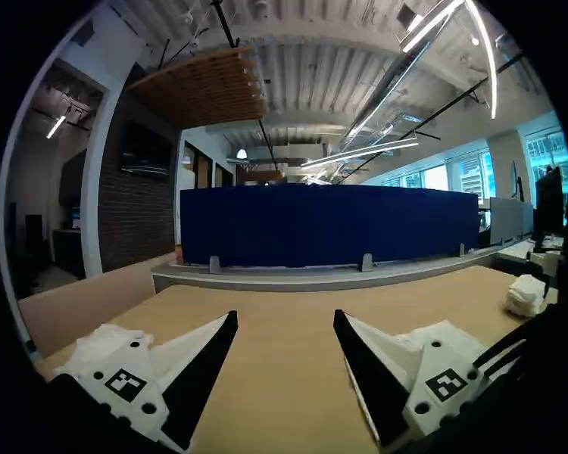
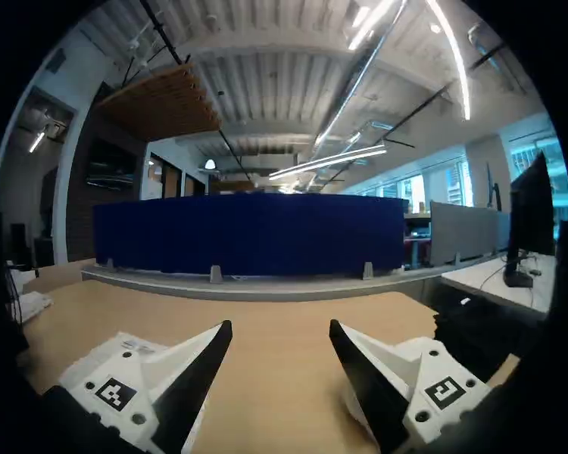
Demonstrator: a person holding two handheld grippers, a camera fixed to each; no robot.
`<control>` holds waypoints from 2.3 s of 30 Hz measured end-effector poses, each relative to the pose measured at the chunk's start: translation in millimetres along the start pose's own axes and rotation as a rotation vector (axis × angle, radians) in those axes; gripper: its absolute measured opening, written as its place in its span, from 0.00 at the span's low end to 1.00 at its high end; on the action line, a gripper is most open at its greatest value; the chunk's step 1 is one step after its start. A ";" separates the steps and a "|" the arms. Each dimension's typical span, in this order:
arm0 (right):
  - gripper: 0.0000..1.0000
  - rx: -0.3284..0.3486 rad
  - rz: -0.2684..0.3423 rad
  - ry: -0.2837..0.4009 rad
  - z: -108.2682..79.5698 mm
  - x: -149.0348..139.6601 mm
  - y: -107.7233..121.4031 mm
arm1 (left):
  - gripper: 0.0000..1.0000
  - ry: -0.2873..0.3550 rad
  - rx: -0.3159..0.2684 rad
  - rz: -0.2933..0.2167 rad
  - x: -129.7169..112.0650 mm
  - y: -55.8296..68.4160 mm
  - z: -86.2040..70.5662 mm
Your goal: Fold towel
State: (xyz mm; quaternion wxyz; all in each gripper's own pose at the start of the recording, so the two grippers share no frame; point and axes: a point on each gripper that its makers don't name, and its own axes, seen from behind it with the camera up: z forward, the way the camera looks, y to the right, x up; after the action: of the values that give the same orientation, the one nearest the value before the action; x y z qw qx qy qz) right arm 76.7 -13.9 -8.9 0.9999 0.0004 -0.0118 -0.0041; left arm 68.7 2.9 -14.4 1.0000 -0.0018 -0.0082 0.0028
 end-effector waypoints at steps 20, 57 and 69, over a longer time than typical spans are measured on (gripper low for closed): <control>1.00 0.026 -0.073 -0.031 -12.3 123.0 -14.6 | 0.94 -0.088 -0.118 0.069 118.8 13.0 -7.0; 1.00 0.408 -0.279 -0.431 -34.8 -3.7 -94.8 | 0.94 -0.411 -0.439 0.141 9.2 81.7 -23.5; 1.00 0.460 -0.301 -0.546 -52.2 -83.9 -101.7 | 0.94 -0.547 -0.487 0.170 -78.2 99.1 -38.8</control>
State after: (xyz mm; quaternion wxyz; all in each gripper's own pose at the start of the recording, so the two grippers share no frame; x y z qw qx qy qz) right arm -6.7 -114.8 -63.1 0.9221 0.2251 -0.2780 -0.1478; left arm -9.4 101.4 -54.8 0.9272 -0.2396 -0.2753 0.0840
